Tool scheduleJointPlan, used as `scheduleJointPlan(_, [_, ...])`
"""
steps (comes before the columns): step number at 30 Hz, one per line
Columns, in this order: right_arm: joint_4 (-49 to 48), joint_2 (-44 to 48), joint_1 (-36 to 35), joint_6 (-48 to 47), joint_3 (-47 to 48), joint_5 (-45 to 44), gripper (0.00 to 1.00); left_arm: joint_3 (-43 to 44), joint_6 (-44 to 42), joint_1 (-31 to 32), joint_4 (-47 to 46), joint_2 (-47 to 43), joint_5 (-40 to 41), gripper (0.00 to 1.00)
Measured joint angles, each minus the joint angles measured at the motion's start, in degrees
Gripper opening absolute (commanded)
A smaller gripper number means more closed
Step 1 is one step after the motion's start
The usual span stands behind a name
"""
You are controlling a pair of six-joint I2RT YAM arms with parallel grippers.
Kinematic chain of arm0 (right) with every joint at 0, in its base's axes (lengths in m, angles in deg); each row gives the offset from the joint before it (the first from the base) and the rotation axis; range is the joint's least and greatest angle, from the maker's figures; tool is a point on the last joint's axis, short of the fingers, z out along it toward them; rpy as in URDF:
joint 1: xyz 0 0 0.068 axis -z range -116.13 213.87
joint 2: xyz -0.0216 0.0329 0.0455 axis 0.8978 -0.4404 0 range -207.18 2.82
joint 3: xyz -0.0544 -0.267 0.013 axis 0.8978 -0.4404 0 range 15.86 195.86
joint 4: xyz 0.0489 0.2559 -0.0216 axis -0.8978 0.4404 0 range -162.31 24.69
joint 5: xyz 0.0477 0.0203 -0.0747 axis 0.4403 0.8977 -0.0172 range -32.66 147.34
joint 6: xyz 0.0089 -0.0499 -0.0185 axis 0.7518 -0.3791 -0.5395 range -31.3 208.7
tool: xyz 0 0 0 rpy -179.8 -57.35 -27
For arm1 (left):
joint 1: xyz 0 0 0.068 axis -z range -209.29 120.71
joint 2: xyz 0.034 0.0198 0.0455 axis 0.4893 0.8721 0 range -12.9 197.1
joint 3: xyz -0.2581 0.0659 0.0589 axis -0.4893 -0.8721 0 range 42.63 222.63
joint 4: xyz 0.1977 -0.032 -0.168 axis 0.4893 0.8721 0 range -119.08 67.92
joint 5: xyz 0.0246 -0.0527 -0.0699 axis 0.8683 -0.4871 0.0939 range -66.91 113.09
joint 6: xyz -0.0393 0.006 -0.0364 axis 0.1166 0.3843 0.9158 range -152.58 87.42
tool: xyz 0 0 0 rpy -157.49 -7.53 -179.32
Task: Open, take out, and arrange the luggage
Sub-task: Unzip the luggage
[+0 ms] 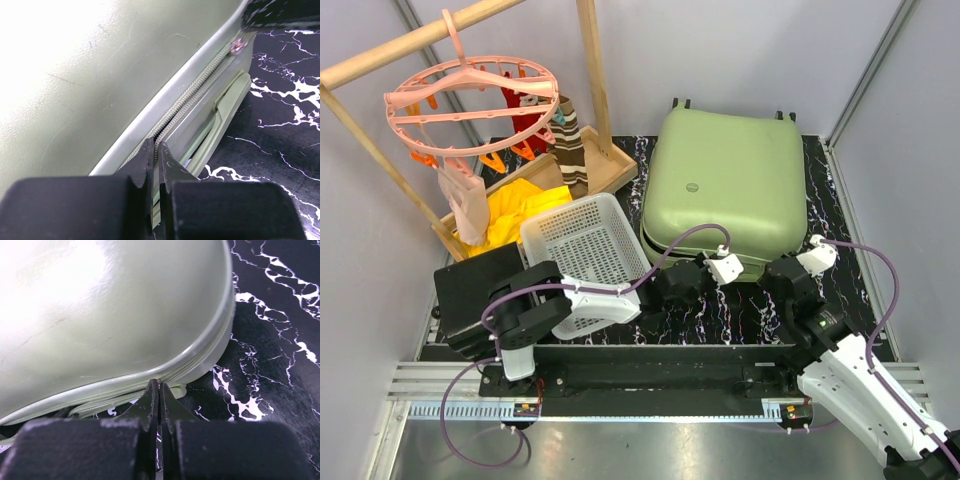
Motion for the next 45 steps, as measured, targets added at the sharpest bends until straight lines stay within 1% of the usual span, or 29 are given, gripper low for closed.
scheduleJointPlan(7, [0.9, 0.7, 0.0, 3.4, 0.0, -1.0, 0.0, -3.6, 1.9, -0.3, -0.2, -3.4, 0.0, 0.0])
scheduleJointPlan(14, [0.4, 2.1, 0.0, 8.3, -1.3, -1.0, 0.0, -7.5, 5.3, -1.2, 0.7, -6.9, -2.5, 0.0])
scheduleJointPlan(22, [1.0, 4.1, 0.0, 12.5, -2.4, -1.8, 0.0, -11.3, 6.7, -4.2, 3.6, -12.4, -1.6, 0.0])
scheduleJointPlan(24, [1.9, 5.6, 0.0, 13.4, -2.6, -1.9, 0.0, -11.9, 7.1, -5.0, 3.8, -12.8, -1.6, 0.0])
scheduleJointPlan(33, [9.4, 14.3, 0.0, 15.8, -3.0, -3.3, 0.0, -12.3, 8.6, -5.0, 3.9, -13.6, -3.0, 0.0])
scheduleJointPlan(40, [9.7, 12.5, 0.0, 17.9, -2.9, -7.3, 0.0, -12.4, 10.1, -5.6, 3.8, -13.8, -4.5, 0.0])
scheduleJointPlan(41, [9.5, 11.9, 0.0, 18.1, -2.7, -7.8, 0.03, -12.4, 10.2, -5.8, 3.8, -13.8, -4.8, 0.0])
scheduleJointPlan(44, [9.2, 9.6, 0.0, 17.6, -1.7, -8.6, 0.32, -12.7, 10.6, -6.1, 3.7, -14.1, -5.7, 0.0])
scheduleJointPlan(45, [9.6, 8.9, 0.0, 16.8, -1.3, -9.1, 0.39, -12.9, 10.7, -6.2, 3.7, -14.3, -5.8, 0.0])
